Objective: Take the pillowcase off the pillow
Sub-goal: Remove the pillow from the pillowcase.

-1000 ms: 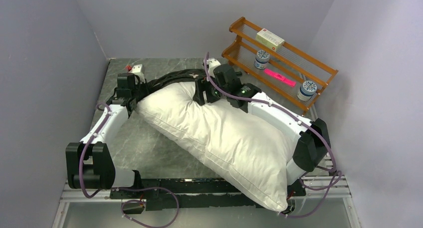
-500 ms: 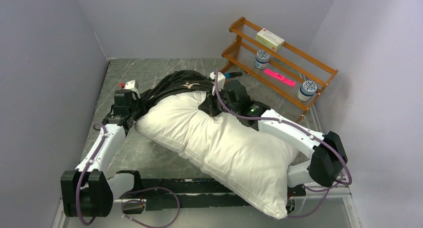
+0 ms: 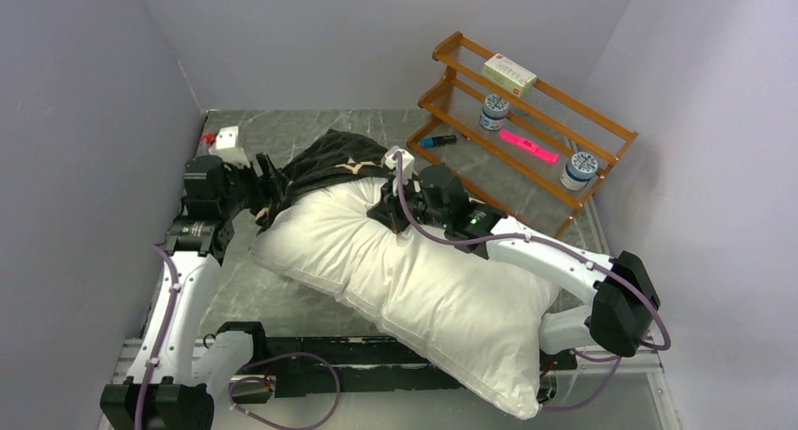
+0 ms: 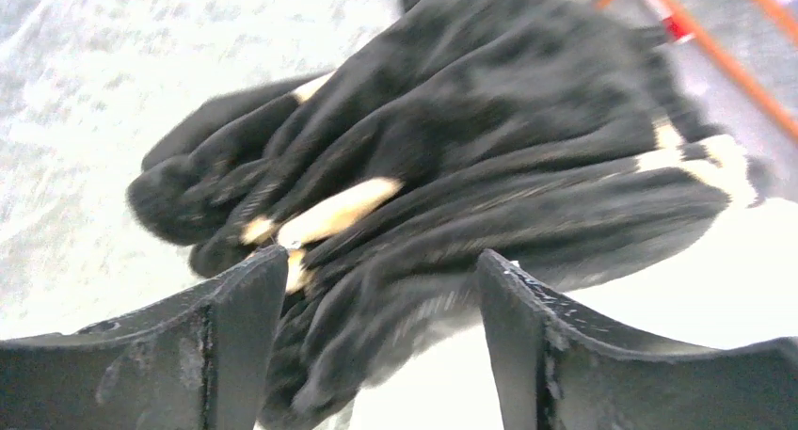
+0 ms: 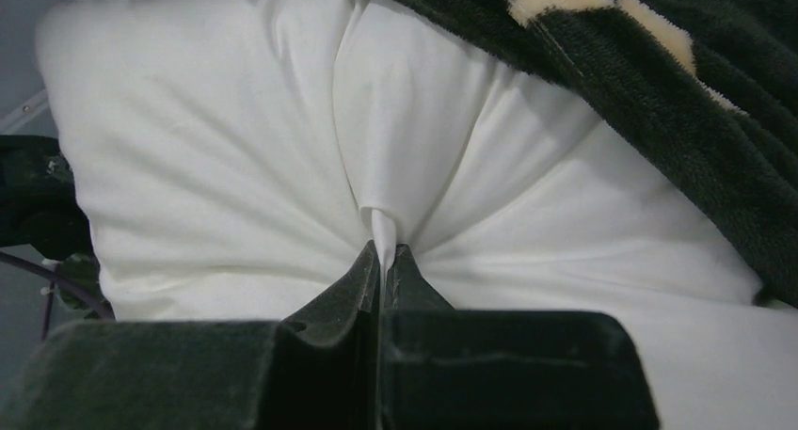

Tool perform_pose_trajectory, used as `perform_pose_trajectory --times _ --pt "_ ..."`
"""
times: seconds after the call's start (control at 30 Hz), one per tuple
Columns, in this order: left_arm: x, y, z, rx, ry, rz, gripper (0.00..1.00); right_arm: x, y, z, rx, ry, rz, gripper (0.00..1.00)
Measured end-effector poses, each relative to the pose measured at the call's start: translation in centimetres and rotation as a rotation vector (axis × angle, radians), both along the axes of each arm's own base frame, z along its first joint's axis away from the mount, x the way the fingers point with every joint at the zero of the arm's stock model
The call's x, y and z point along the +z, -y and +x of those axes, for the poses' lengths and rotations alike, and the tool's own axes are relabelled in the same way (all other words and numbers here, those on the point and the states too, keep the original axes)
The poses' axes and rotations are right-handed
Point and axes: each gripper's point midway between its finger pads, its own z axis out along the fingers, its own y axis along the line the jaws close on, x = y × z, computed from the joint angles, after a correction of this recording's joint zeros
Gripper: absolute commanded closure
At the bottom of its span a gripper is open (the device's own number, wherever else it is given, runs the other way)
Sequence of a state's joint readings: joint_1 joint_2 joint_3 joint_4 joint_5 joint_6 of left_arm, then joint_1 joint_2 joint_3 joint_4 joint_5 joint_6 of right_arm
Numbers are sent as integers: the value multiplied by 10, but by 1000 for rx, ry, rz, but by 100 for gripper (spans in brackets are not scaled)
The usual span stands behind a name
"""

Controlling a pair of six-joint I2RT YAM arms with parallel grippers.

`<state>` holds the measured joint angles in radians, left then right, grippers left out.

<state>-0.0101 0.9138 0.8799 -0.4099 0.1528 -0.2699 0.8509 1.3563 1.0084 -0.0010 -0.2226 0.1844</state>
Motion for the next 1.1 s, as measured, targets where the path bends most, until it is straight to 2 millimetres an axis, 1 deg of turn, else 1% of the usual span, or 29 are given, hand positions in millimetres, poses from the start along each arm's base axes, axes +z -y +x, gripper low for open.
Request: perform_pose_trajectory --times 0.1,0.23,0.3,0.33,0.4,0.57,0.63,0.73,0.9,1.03,1.07,1.1 --pt "35 13 2 -77 77 -22 10 1 -3 -5 19 19 -4 100" --pt "69 37 2 -208 140 -64 5 3 -6 -13 45 47 1 100" --pt "77 51 4 -276 149 -83 4 5 -7 -18 60 60 4 100" --pt "78 57 4 -304 145 -90 4 5 -9 -21 68 66 4 100" --pt "74 75 6 -365 120 -97 4 5 -12 -26 85 76 2 100" --pt "57 134 4 -535 58 -61 4 4 -17 -34 113 89 3 100" --pt "48 150 5 -576 41 -28 4 3 -18 -35 116 92 5 100" --pt "39 160 12 -592 26 36 4 4 -18 -36 120 97 9 100" --pt "28 168 28 -585 27 179 4 6 -18 -39 127 102 12 100" --pt "10 173 37 -581 -5 291 4 5 -19 -40 129 105 17 100" --pt "4 174 39 -579 -15 310 4 4 -19 -40 129 105 18 100" --pt "-2 174 41 -575 -27 327 7 4 -18 -40 128 105 18 100"
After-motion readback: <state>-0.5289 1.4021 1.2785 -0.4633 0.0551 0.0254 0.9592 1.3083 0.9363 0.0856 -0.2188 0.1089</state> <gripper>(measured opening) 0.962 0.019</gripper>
